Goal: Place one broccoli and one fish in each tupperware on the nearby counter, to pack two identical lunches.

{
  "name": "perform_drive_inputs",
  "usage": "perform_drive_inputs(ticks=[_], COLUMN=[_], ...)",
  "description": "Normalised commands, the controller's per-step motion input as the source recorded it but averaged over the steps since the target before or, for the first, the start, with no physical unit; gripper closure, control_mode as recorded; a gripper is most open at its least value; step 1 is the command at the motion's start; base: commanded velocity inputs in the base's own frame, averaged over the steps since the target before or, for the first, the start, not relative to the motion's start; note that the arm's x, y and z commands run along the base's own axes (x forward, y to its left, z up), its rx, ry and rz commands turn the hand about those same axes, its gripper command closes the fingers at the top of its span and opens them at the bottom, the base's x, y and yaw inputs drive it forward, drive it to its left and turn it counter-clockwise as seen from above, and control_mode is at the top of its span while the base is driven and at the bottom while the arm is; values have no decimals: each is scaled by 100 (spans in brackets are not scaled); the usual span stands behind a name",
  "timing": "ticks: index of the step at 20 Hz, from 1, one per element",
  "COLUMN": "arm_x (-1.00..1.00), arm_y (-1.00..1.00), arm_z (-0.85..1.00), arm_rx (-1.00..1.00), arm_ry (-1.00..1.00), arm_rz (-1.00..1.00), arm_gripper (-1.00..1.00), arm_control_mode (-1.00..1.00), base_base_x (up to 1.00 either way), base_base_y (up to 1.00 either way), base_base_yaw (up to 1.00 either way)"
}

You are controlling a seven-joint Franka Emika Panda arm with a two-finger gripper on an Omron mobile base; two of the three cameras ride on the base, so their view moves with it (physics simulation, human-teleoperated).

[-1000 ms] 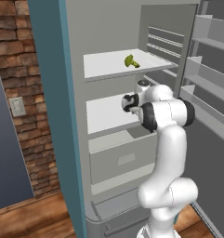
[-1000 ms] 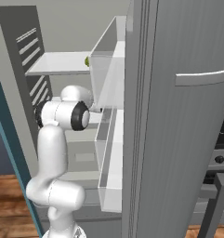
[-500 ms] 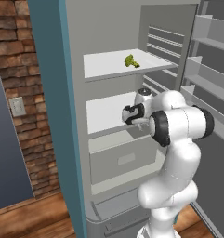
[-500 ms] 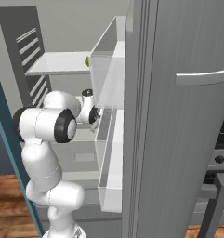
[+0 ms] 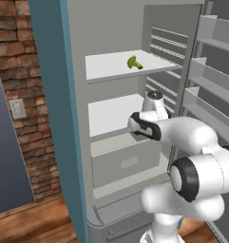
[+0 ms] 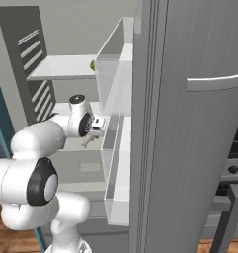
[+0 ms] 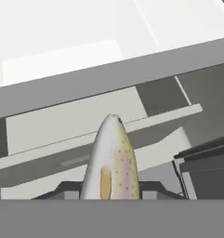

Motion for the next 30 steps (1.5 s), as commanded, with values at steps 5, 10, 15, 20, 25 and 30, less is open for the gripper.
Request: perform_drive_inputs(ticks=[5,10,15,20,25,30], arm_x=[-100,-100,-99,-91,-80,-16], arm_y=[0,-1,0,0,0,0], arm_z=[62,58,53,57,64,3], arm_rx=[0,0,0,0,0,0], arm_ry=[5,-5,-7,-5,-3,0], arm_rz=[-3,0,0,0,0,0], arm_gripper=[100,100,100,100,100,100], arm_control_mode=[-100,-100,-100,-100,-100,100], base_base_x=[0,0,0,0,0,-76], base_base_y=[0,0,0,0,0,0], base_base_yaw=[0,0,0,0,0,0])
